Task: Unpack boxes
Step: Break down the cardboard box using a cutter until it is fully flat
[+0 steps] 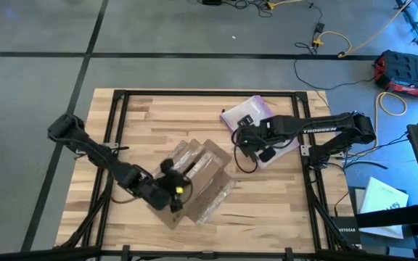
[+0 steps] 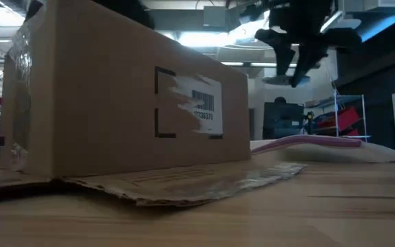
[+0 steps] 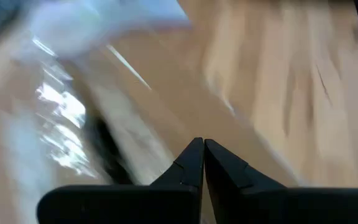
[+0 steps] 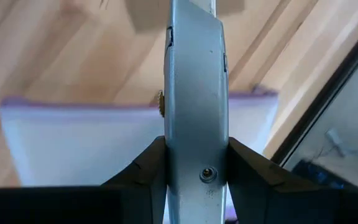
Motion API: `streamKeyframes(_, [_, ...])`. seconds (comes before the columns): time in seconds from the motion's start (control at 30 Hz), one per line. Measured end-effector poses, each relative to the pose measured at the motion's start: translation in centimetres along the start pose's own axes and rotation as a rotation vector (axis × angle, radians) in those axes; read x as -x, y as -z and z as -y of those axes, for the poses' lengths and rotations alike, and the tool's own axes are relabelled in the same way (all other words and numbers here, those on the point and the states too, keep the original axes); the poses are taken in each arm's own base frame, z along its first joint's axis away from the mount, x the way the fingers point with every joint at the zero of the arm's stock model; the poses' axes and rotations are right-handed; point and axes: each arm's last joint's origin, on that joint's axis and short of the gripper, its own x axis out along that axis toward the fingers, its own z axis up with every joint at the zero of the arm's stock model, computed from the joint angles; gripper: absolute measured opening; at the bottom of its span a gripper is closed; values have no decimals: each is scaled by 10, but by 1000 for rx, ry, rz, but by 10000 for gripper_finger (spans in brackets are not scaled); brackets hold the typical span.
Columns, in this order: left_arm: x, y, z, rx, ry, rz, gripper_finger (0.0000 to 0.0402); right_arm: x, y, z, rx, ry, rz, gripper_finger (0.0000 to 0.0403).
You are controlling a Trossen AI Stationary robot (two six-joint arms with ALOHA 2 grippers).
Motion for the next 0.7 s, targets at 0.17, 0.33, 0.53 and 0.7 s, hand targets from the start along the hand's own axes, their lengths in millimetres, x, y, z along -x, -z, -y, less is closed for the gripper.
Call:
streamKeyframes(0.17, [29, -21, -13, 121, -28, 130, 0, 0, -4, 3, 6, -1, 63, 112])
streamKeyframes(0.33, [65, 0, -10, 152, 77, -14, 0, 0, -3, 2, -41, -16, 54, 112])
streamKeyframes(0.53, [104, 39, -1, 246, 172, -318, 0, 0, -4, 5, -80, 3, 72, 112])
streamKeyframes(0.7, [105, 61, 1, 286, 47, -408, 0, -5, 2, 12, -115, -24, 84, 112])
